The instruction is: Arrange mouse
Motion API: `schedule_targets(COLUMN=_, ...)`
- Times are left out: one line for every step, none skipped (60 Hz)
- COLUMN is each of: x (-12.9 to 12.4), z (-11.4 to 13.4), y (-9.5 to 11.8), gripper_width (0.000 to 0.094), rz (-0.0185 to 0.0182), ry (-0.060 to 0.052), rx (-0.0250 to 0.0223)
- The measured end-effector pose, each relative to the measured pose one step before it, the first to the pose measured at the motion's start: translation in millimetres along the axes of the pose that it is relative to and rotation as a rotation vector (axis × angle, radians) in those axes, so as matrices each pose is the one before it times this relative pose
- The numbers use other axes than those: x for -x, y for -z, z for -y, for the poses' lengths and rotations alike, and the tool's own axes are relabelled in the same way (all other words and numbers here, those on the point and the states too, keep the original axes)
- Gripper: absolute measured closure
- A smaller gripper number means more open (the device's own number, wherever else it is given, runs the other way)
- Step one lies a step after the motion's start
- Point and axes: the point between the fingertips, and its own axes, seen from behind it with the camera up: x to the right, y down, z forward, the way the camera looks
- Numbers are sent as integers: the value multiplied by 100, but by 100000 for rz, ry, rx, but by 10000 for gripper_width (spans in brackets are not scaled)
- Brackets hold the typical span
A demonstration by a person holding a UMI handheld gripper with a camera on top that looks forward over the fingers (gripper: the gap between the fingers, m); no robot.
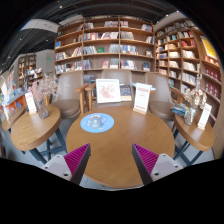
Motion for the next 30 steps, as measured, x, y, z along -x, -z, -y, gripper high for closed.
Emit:
schedule_targets(x=-201, z=-65, y=347, gripper_width=83, rz=-468, ry=-120, rx=-145)
schedule_targets(x=-260, z=-141, y=356, gripper_width=85, rz=-416, ry=25, rx=-272)
schedule_targets(x=-175, z=-44, y=320, gripper_width=84, rz=-462, ry=61, rx=-346)
schedule_targets(x=-178, z=-12, y=286, gripper_width=83, rz=-467, ry=79, rx=-420)
schedule_targets(x=-128, z=-7, y=287, gripper_width=82, rz=-482, ry=97, rx=-496)
schedule_targets(x=-107, z=58, y=245, gripper_width=82, rz=-529, ry=124, rx=-460)
schedule_targets(x=-169, z=-5, y=263, gripper_width=82, rz=-412, ry=220, rx=-450)
schedule_targets(x=-153, z=15, y=266, gripper_width=81, rz=-378, ry=259, rx=-448)
schedule_targets(x=-170, z=135, y=270, gripper_width=81, rz=-307, ry=276, rx=-302)
schedule_targets(x=-105, z=-59, y=175, gripper_width=84, rz=-230, ry=181, rx=-365)
schedule_targets(x=-225, z=-51, y=254, gripper_width=85, rz=43, ry=2, rx=-58)
schedule_targets(x=-22, z=-123, y=179, gripper_width=84, rz=139, ry=-161, rx=40)
schedule_targets(x=-3, z=-113, y=149, gripper_width=83, rz=206, ry=-103, rx=43)
schedule_targets(x=-36, z=-107, y=180, gripper_width=83, rz=184, ry=175, rx=106)
schedule_targets(x=-55, z=-118, y=147, gripper_width=82, rz=124, ry=356, rx=161)
schedule_targets(x=-92, z=-46, y=121, gripper_width=83, rz=47, ry=327, rx=51)
schedule_targets(x=55, z=-63, y=54, gripper_width=82, rz=-150, ry=260, rx=-165)
schedule_targets(x=3, z=13, y=161, gripper_width=81, rz=-211, ry=176, rx=-310)
schedule_targets(x=-116, z=62, y=123, gripper_width=81, rz=-375, ry=311, rx=-471)
schedule_targets(x=-288, z=166, y=133, gripper_width=82, rz=-387, ry=531, rx=-427)
schedule_targets(x=-80, z=98, y=6, gripper_width=81, rz=-211, ry=438, rx=-338)
schedule_targets(x=-26, z=30, y=56, gripper_width=81, rz=-72, ry=281, rx=-248)
schedule_targets(x=-24, z=-8, y=65, gripper_width=82, rz=-69, ry=147, rx=-132)
schedule_targets(x=-31, z=-7, y=67, gripper_width=83, rz=-176, ry=72, rx=-82)
schedule_targets(x=131, z=-95, y=62, gripper_width=83, rz=-290, ry=-21, rx=-70)
schedule_targets(x=-21, z=-74, y=77, gripper_width=81, rz=-215, ry=-33, rx=30)
schedule_targets(x=-110, z=-82, y=82, gripper_width=82, rz=1, ry=-69, rx=102)
schedule_targets(x=-44, z=15, y=41, gripper_width=83, rz=194, ry=-51, rx=120)
schedule_targets(x=73, z=-43, y=29, gripper_width=83, rz=433, ry=-161, rx=78)
schedule_targets(x=81, z=-30, y=57, gripper_width=83, rz=463, ry=-192, rx=13)
